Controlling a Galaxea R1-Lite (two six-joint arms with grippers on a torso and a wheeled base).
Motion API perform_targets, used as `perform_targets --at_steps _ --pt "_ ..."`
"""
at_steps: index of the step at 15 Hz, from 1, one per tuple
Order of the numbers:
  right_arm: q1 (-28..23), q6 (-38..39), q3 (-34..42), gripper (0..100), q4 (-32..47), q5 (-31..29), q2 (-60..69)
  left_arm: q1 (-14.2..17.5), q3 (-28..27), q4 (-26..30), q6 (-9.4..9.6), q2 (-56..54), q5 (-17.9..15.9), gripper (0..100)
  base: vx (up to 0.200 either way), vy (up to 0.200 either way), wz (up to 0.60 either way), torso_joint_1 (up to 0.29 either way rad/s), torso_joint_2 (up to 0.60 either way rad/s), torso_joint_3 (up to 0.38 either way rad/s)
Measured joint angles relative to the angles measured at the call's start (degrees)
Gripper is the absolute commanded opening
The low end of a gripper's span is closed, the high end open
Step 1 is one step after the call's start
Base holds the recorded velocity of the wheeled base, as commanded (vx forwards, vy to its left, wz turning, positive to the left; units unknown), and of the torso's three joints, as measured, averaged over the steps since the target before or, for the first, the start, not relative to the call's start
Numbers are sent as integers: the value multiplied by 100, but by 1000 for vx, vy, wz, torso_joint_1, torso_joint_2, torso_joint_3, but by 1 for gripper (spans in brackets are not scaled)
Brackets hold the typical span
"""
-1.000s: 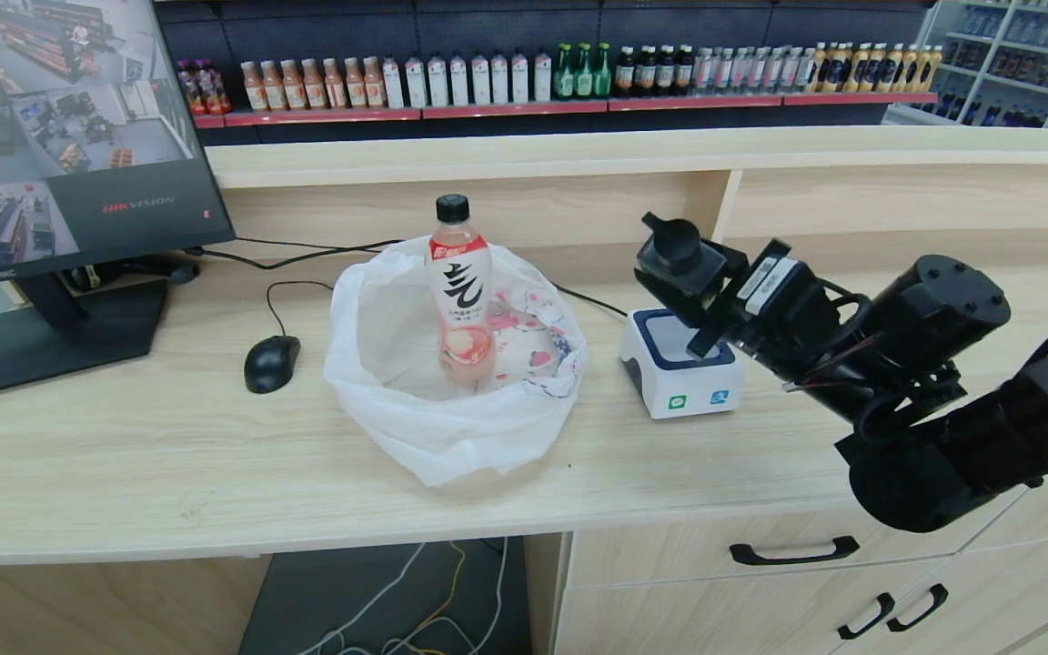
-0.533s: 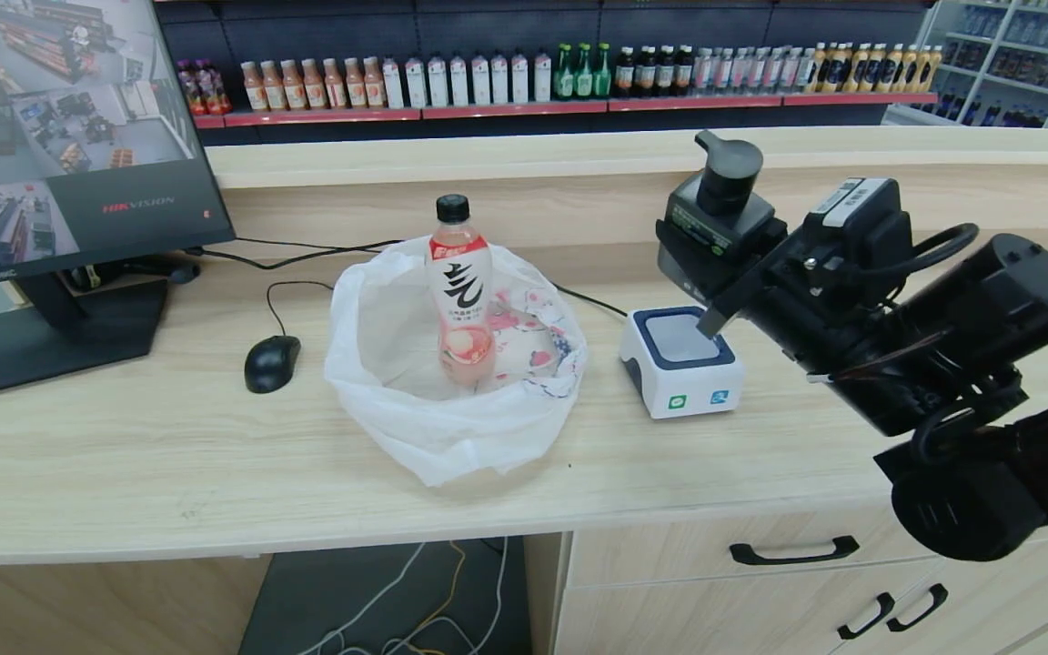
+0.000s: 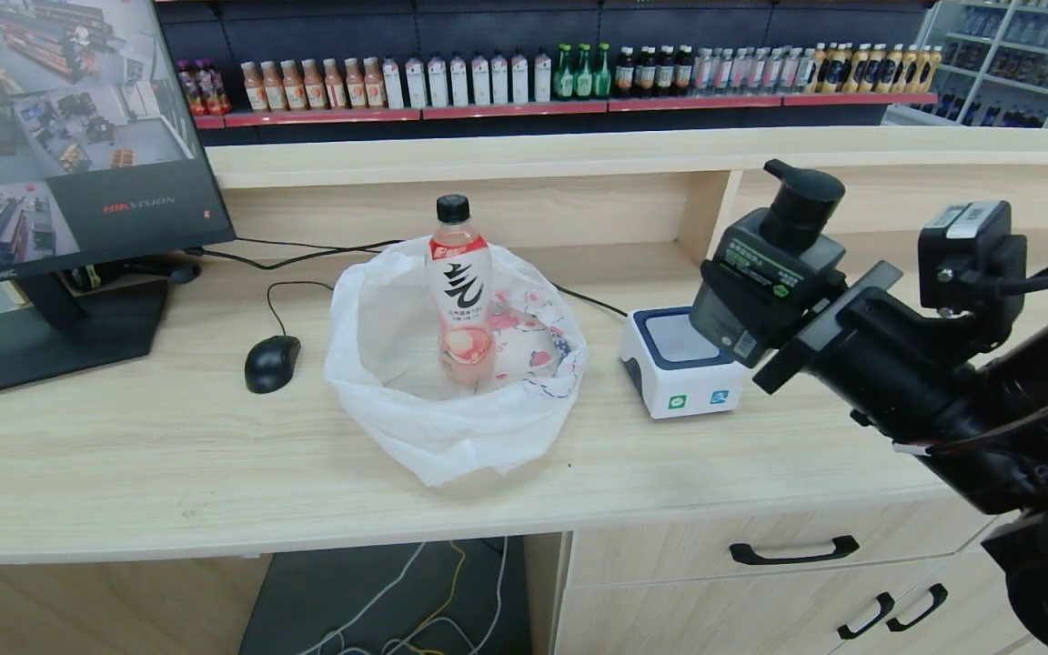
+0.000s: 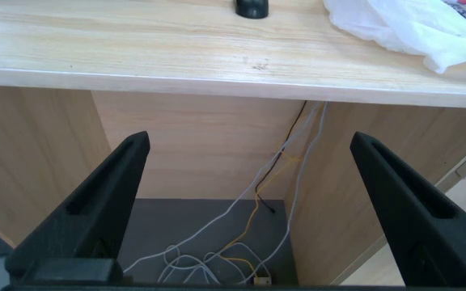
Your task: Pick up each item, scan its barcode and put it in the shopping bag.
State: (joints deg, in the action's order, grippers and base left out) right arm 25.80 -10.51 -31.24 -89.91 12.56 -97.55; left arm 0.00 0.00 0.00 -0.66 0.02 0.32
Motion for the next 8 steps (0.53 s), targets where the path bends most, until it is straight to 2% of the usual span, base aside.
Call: perform_targets --at_steps 5,6,8 --pt "247 542 525 0 -1 -1841 282 0 0 0 0 -2 0 100 0 0 0 0 0 0" --pt "254 644 586 0 0 -2098 284 0 0 0 0 0 0 100 0 0 0 0 0 0" --pt "232 767 581 0 -1 -2194 249 0 0 0 0 0 1 100 0 0 0 0 0 0"
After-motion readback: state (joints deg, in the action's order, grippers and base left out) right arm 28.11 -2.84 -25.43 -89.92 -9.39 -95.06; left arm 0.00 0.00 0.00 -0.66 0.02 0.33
